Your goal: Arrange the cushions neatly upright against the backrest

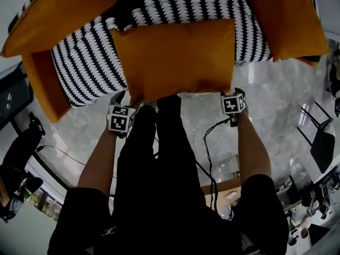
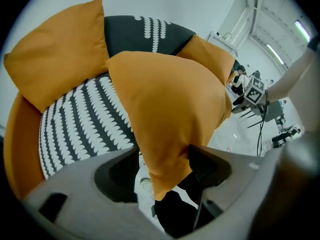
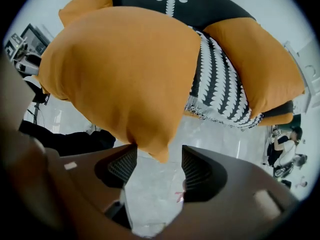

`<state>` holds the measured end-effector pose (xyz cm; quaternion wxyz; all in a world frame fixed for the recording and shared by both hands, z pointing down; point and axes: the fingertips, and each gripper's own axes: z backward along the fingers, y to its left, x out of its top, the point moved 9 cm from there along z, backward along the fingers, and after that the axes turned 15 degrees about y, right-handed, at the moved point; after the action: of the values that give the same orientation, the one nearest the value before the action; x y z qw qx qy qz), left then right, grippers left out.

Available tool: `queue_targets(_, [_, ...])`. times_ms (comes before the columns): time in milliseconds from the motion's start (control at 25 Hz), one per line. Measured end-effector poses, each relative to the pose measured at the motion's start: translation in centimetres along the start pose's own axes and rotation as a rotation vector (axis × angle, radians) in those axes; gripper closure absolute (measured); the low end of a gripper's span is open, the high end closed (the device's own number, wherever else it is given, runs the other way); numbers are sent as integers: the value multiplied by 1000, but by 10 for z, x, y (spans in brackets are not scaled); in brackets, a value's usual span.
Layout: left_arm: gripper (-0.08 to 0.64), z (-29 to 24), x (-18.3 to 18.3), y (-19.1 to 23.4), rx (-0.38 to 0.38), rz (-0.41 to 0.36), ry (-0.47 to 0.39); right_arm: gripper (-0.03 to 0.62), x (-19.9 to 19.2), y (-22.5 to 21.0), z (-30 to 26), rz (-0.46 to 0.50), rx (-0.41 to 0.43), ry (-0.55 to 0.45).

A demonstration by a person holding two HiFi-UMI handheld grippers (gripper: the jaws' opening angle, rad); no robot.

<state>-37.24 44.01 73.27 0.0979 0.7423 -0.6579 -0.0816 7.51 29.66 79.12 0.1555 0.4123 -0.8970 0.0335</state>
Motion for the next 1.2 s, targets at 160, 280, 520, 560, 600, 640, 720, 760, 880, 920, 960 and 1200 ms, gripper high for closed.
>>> queue_targets(160, [223,-14,10,1,-64,-10,9,347,19,1,-9,36,0,16])
queue_targets(280, [236,-24,15,3,-88,-35,27,441,24,8,-15,50,-18,-7])
queue_targets(520, [428,-30,33,2,-114,31,87,557,23,10,-11,34,-8,-46])
queue_targets(560, [449,-30,36,0,-114,40,94,566,22,8,-9,44,-8,-47])
queue_targets(600, [469,-28,39,-1,-112,46,97,569,22,5,-7,49,-10,-52])
queue_targets(640, [487,-24,42,-3,-108,51,94,572,22,2,-2,43,-11,-60])
queue_targets(720, [513,-12,48,-6,-91,61,81,575,21,-3,14,14,-3,-82])
queue_targets(760, [523,-5,52,-6,-78,68,73,575,20,-4,24,-4,1,-98])
queue_targets(880, [538,15,66,-7,-42,91,44,577,19,-12,53,-65,6,-173])
queue_targets(920, [540,23,69,-8,-34,94,38,577,18,-15,64,-87,13,-199])
queue_targets(960, [540,32,73,-11,-27,94,33,577,17,-20,76,-108,21,-223])
queue_targets(1200, [545,88,96,-21,13,151,-49,578,23,-45,147,-193,65,-372])
